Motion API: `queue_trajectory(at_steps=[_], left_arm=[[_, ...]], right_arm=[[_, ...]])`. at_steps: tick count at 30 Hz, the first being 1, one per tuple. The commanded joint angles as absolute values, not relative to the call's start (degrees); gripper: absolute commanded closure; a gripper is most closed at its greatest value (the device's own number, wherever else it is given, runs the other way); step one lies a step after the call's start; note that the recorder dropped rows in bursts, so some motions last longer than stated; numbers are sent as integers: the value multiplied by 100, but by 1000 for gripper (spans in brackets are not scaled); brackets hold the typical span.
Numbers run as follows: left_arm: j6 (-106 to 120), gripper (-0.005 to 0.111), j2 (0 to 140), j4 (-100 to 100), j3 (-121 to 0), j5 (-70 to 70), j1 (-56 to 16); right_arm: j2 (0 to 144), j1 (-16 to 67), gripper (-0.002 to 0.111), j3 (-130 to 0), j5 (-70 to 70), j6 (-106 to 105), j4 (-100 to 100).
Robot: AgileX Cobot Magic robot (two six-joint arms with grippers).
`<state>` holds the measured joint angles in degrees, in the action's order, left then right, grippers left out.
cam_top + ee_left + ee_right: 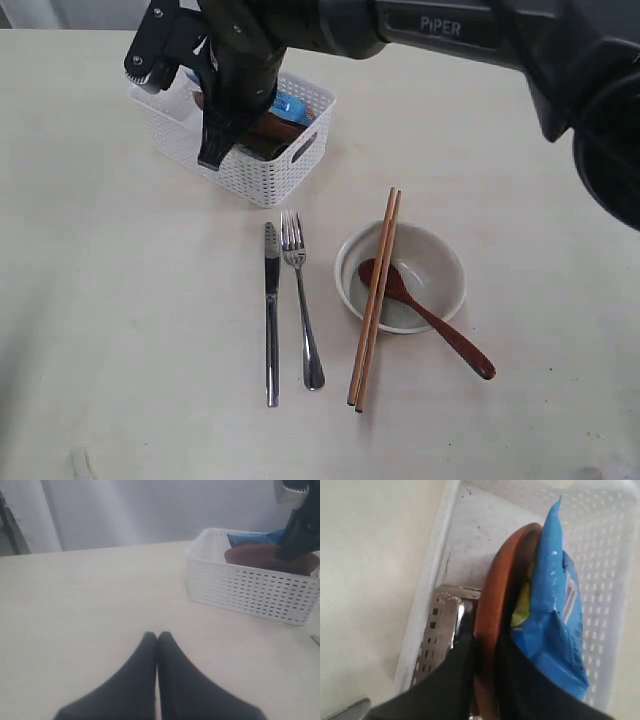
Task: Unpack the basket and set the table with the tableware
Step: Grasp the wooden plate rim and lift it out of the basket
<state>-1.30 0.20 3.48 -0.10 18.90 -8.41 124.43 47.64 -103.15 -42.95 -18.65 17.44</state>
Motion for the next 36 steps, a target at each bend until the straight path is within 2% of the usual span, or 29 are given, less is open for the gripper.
queue_trajectory(at_steps=[1,17,36], left_arm=[[-128,107,0,321,0,1834,-877],[-128,107,0,321,0,1834,-877],[-128,107,0,321,0,1834,-877]], right_arm=[[12128,4752,109,-10325,-4213,-1877,1785],[11824,4752,109,-10325,-4185,-2025,356],[11394,4752,109,-10325,-4215,-3154,-2407]])
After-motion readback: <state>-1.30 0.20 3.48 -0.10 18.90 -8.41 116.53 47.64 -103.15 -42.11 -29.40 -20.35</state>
